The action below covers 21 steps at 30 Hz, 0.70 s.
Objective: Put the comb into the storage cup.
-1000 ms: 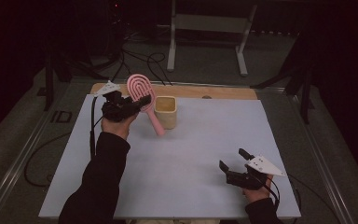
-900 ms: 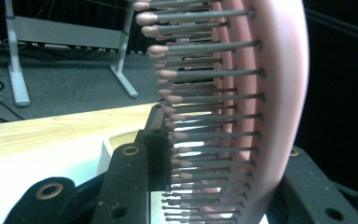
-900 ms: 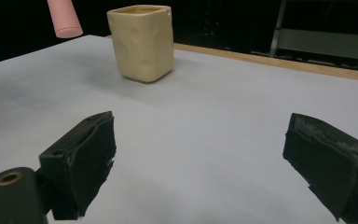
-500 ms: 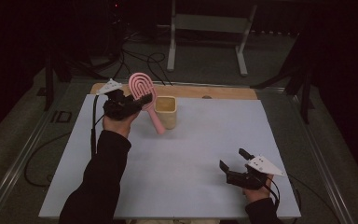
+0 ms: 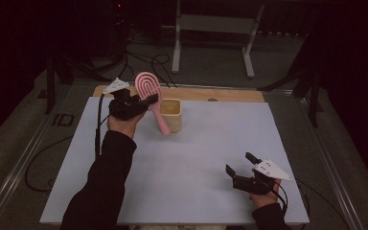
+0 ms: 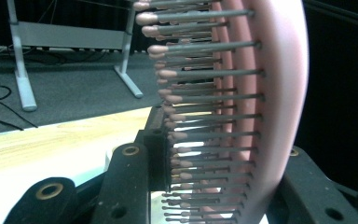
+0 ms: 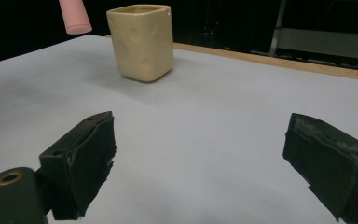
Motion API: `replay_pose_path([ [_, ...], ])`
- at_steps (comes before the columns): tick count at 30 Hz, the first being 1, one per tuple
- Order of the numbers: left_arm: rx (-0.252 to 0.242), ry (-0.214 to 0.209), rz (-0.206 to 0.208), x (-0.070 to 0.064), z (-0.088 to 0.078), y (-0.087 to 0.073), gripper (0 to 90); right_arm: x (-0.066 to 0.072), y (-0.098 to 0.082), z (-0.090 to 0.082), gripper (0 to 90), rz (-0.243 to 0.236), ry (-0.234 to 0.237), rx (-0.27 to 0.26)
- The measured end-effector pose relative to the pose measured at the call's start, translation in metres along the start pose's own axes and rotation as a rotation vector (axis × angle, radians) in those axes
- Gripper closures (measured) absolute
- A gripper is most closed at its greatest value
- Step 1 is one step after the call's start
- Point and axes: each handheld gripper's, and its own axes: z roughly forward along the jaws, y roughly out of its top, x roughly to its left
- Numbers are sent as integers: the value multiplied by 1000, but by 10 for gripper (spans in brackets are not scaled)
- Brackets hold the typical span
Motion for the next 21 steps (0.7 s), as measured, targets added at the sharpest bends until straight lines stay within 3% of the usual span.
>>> replay_pose_path([
  [21,-4,29,3,0,7,14,647,0,-1,1,90,5,4,9],
])
